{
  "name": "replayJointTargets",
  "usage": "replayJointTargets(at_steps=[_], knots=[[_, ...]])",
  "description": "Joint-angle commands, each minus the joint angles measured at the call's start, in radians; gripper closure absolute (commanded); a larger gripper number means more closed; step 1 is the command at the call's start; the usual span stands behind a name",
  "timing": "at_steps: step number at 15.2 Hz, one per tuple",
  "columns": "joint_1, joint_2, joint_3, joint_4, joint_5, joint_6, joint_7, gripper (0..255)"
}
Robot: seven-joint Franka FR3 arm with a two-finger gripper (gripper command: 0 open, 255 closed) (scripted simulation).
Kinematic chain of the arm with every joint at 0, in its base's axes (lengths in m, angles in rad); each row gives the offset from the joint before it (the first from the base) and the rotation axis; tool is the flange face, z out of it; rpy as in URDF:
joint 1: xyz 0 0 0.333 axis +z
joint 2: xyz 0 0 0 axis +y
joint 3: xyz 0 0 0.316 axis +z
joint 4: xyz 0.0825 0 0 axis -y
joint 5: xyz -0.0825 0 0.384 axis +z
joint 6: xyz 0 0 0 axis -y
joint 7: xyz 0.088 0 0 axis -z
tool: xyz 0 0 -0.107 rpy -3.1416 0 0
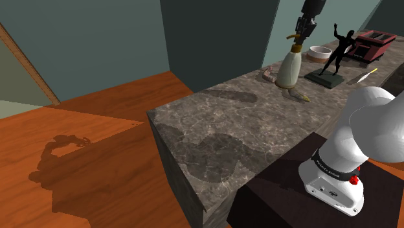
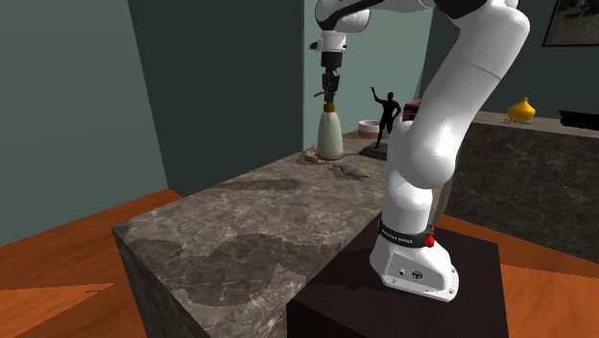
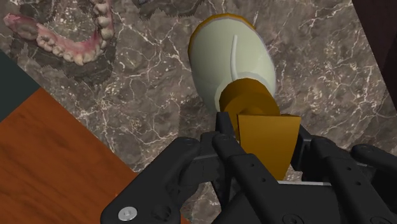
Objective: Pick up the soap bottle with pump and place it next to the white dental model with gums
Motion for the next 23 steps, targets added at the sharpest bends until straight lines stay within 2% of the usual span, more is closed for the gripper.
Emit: replayJointTargets(at_steps=[1, 20, 23], knots=[[0.001, 0.003, -0.008, -0.024, -0.001, 0.028, -0.001, 255], [0.021, 0.063, -0.109, -0.231, 0.0, 0.291, -0.024, 255], [0.021, 0.063, -0.109, -0.231, 0.0, 0.291, -0.024, 255]])
